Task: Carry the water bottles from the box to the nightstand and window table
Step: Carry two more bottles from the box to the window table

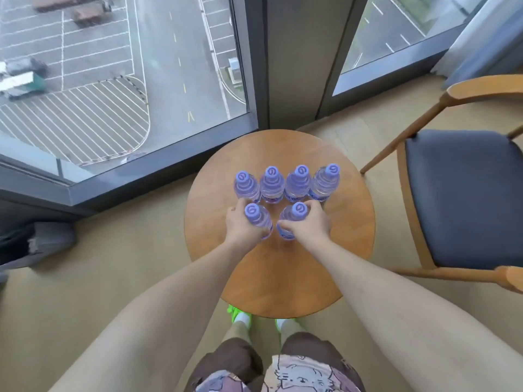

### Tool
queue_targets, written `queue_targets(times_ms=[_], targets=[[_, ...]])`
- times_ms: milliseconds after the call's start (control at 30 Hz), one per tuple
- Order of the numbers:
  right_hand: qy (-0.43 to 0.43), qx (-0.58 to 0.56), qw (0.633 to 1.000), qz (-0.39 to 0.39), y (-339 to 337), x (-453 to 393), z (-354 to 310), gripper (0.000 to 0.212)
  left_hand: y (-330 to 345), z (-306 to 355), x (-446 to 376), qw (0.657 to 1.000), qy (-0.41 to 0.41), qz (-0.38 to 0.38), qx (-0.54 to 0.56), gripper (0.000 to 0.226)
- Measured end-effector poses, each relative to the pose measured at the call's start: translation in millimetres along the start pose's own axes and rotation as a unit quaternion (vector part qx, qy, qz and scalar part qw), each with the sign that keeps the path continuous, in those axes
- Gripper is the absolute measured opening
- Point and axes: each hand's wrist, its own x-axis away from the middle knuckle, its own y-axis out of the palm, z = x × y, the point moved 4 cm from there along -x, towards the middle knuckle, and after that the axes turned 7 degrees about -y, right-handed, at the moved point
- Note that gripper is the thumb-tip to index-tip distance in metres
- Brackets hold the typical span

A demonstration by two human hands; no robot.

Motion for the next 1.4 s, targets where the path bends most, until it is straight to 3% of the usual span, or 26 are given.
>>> queue_targets(times_ms=[200, 433, 733, 967, 1167, 1400], targets=[[0.042, -0.025, 0.998, 0.043, 15, -21, 0, 0.060, 16, -3, -33, 0.999, 0.028, 0.020, -0.034, 0.046], [0.024, -0.028, 0.998, 0.055, 27, -25, -4, 0.062, 31, -13, -44, 0.995, 0.046, 0.080, 0.025, 0.035], [0.003, -0.060, 0.996, 0.060, 28, -25, -8, 0.071, 30, -21, -43, 0.995, 0.060, 0.073, 0.025, 0.061], [-0.015, -0.061, 0.998, 0.023, 22, -16, -8, 0.080, 24, -19, -36, 0.994, 0.061, 0.091, 0.028, 0.066], [-0.010, 0.001, 1.000, 0.001, 12, -8, -7, 0.078, 20, -15, -19, 0.993, 0.063, 0.092, -0.025, 0.068], [-0.115, 0.131, 0.985, -0.007, -4, 13, -52, 0.086, -21, -1, 14, 0.988, 0.061, 0.136, -0.050, 0.072]])
